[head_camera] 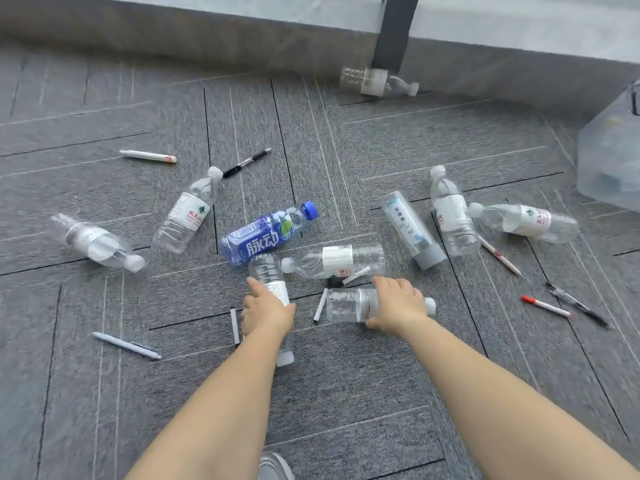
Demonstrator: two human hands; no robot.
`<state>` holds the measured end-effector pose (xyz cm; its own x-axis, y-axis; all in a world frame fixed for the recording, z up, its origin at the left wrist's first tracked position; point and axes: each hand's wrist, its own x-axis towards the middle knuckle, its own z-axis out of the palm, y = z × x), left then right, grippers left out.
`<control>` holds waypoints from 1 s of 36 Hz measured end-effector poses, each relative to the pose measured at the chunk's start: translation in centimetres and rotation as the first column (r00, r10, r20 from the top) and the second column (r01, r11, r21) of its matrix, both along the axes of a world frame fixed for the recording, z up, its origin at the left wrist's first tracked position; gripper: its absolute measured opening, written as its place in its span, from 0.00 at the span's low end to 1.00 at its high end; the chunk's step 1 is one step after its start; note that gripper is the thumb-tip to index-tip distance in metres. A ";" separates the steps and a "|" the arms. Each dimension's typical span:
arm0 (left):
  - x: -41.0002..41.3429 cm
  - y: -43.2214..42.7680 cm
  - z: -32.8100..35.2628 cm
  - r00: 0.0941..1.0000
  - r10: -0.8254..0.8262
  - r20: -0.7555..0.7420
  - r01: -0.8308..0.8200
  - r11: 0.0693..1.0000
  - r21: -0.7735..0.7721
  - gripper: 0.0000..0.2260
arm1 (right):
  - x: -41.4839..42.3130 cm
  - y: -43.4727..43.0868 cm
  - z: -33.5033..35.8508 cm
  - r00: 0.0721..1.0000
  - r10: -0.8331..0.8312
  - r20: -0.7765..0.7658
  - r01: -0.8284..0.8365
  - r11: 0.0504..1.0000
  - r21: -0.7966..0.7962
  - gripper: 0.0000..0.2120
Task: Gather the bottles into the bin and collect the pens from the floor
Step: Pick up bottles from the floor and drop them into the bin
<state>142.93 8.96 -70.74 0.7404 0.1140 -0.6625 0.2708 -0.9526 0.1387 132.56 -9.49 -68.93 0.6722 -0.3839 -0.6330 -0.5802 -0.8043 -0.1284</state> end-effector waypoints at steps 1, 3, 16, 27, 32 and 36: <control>0.1 0.0 -0.1 1.000 0.000 -0.002 0.000 1.000 0.000 0.49 | -0.1 0.2 -0.3 0.999 0.033 -0.003 -0.033 0.999 -0.019 0.36; 0.3 0.2 0.0 1.000 -0.008 -0.014 0.008 1.000 -0.004 0.50 | -0.2 0.5 -0.7 0.995 0.100 -0.002 -0.100 0.993 -0.058 0.30; 2.7 -0.3 9.1 0.996 -0.061 0.062 0.064 0.997 -0.047 0.48 | -2.6 0.6 2.3 0.987 0.140 -0.077 -0.143 0.989 -0.046 0.37; 1.1 -1.9 8.3 0.986 -0.147 0.079 0.156 0.979 -0.131 0.50 | -4.6 1.3 -1.1 0.978 0.187 -0.093 -0.195 0.976 -0.097 0.30; 1.4 -4.2 10.0 0.984 -0.131 0.123 0.154 0.968 -0.198 0.47 | -5.0 -1.1 1.8 0.998 0.065 -0.006 -0.065 0.994 -0.084 0.25; 1.3 -7.0 13.4 0.974 -0.113 0.194 0.166 0.945 -0.283 0.44 | -5.4 -4.5 7.2 0.987 -0.088 0.137 0.100 0.992 -0.080 0.27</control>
